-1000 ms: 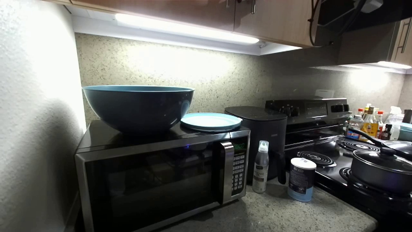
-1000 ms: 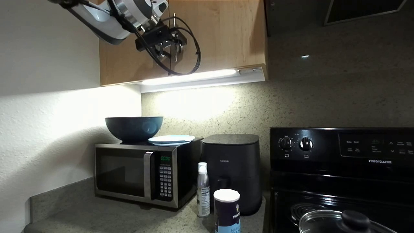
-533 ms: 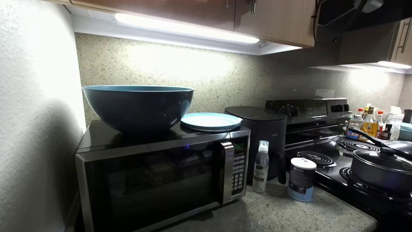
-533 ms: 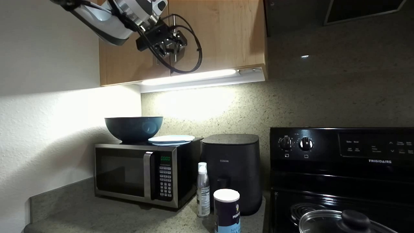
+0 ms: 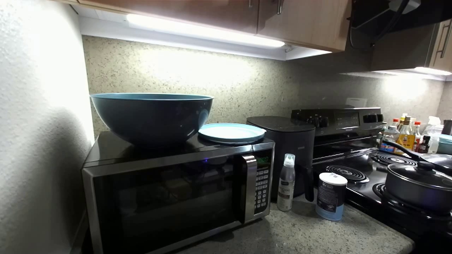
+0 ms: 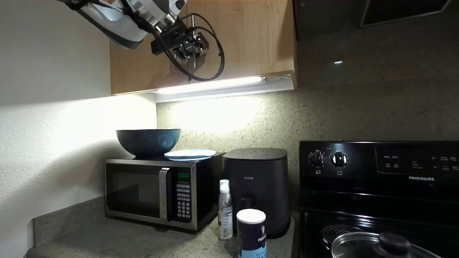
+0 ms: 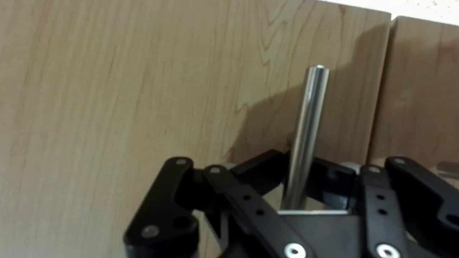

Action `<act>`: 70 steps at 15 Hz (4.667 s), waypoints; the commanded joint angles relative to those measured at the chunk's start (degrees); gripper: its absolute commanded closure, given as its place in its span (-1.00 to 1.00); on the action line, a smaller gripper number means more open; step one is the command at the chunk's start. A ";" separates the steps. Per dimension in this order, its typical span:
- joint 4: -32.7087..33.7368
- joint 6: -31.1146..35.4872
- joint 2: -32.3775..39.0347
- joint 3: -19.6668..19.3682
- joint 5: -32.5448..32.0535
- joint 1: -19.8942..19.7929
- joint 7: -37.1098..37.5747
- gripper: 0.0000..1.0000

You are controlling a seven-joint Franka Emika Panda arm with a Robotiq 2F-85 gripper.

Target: Open the right upper cabinet door.

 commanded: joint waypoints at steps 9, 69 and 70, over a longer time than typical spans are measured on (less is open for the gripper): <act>-5.37 0.03 -6.03 -0.04 0.53 -0.75 8.76 0.92; -32.42 14.63 -32.17 -1.27 26.66 -3.44 -2.99 0.94; -32.28 12.49 -32.87 -3.30 26.47 -2.34 -4.35 0.94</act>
